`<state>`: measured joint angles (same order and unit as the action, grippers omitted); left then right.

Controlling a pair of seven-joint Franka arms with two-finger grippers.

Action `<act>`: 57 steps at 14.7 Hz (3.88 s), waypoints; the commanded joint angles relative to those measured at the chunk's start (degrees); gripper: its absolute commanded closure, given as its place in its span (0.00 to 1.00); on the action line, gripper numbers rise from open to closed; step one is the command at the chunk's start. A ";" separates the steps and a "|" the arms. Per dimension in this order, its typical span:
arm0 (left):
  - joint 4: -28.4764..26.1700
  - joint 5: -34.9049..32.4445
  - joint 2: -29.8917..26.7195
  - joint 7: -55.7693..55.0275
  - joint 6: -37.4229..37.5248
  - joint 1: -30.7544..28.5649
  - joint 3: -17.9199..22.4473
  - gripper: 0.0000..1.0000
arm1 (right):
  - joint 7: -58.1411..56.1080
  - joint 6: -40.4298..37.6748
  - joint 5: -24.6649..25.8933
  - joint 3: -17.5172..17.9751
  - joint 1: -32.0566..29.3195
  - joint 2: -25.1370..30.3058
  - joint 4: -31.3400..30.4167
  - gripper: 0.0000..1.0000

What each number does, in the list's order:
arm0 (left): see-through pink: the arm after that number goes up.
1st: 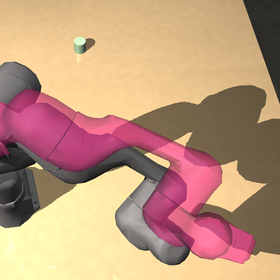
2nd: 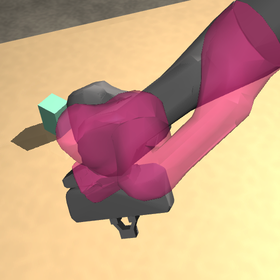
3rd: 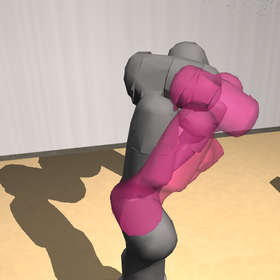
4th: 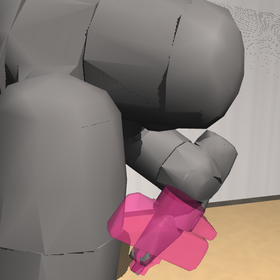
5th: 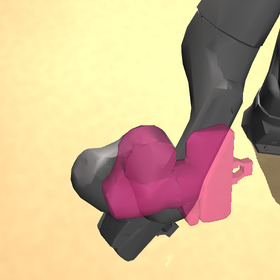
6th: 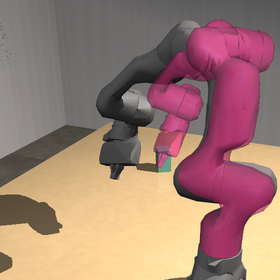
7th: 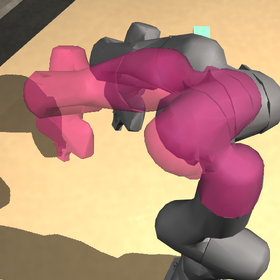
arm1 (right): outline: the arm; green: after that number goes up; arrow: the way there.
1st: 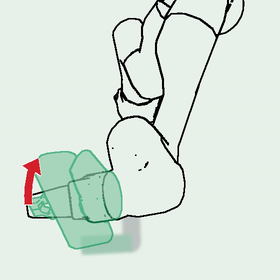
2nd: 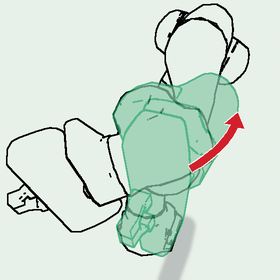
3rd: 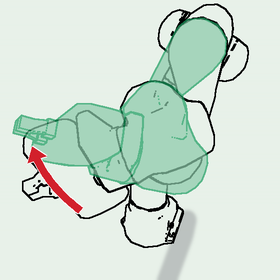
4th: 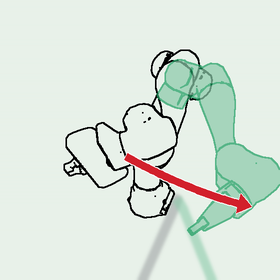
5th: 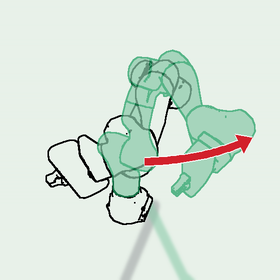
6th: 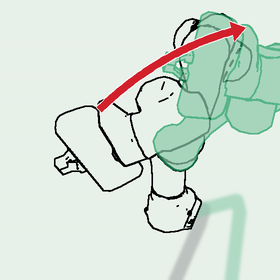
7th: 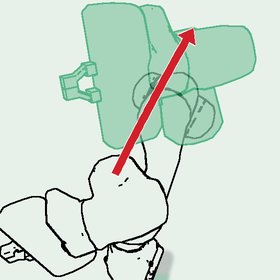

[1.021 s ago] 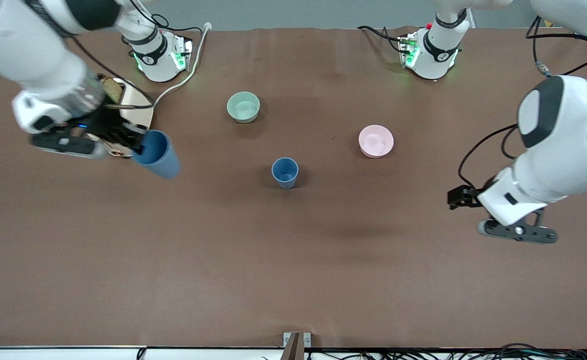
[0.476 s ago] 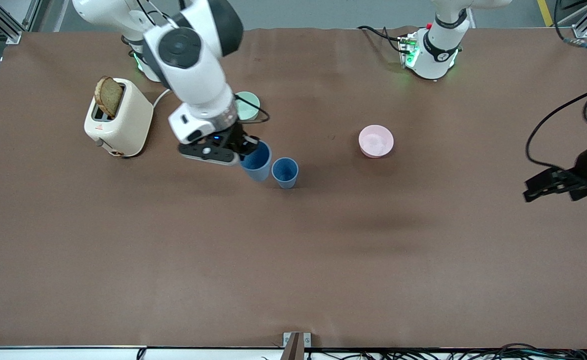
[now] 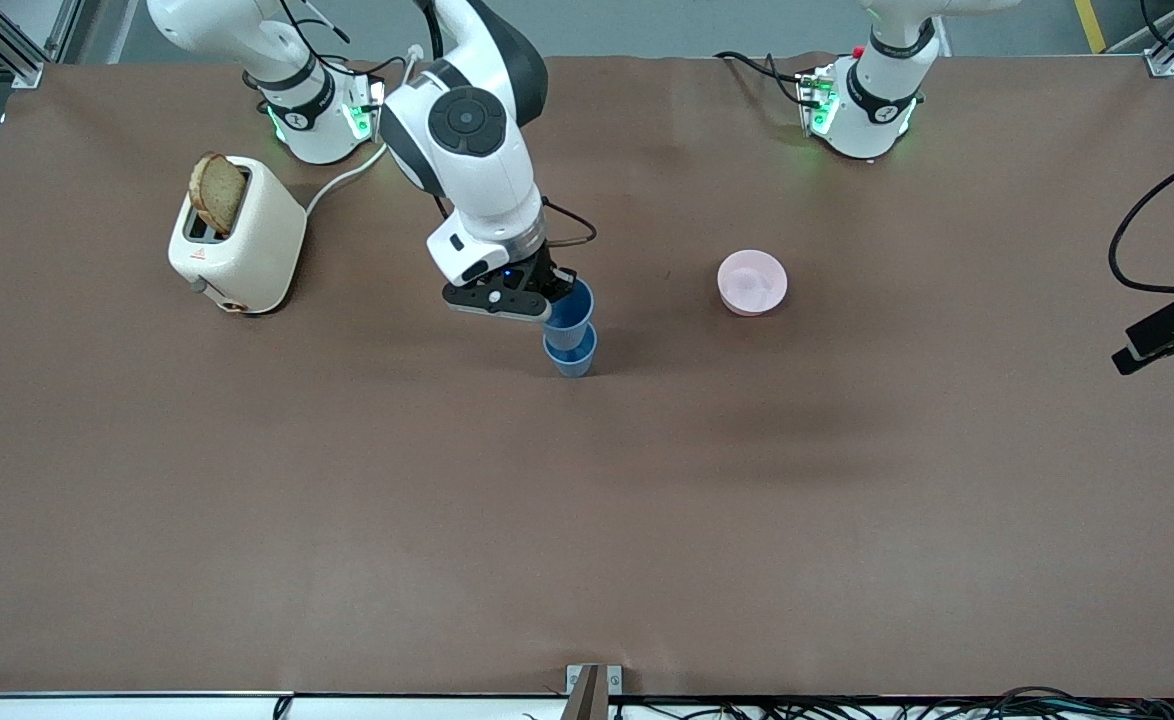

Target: Stack blue cups with both arms

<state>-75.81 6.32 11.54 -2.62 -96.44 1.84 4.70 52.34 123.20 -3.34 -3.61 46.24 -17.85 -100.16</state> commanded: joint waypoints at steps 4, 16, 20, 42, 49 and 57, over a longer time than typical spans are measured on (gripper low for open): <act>-9.42 -1.57 -7.05 -4.05 0.11 0.27 -3.29 0.00 | 0.39 8.64 -0.35 -0.60 1.48 1.06 -6.98 1.00; -11.64 -5.26 -8.03 -2.65 0.29 -0.17 -4.70 0.00 | -0.14 12.59 0.35 -0.60 1.66 -3.68 -6.81 0.92; -11.55 -5.18 -8.11 -2.56 1.16 -0.17 -4.61 0.00 | -0.57 13.21 0.62 -0.69 1.83 -4.04 -6.63 0.44; -9.35 -6.84 -8.38 0.69 4.14 -0.43 -5.57 0.00 | -38.35 -15.88 1.58 -1.22 -38.05 22.59 -6.98 0.03; -9.00 -6.05 -8.47 -0.10 4.68 -0.35 -5.84 0.00 | -52.77 -24.74 1.76 -1.31 -50.10 22.42 3.72 0.00; -8.04 -5.88 -8.73 0.07 5.03 -0.70 -6.28 0.00 | -54.54 -38.90 3.25 -0.78 -50.20 20.31 15.17 0.00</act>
<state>-84.30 0.77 3.54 -2.19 -92.63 1.64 -1.34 -1.82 86.33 -1.26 -5.20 -3.96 3.82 -85.78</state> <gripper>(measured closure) 0.000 0.000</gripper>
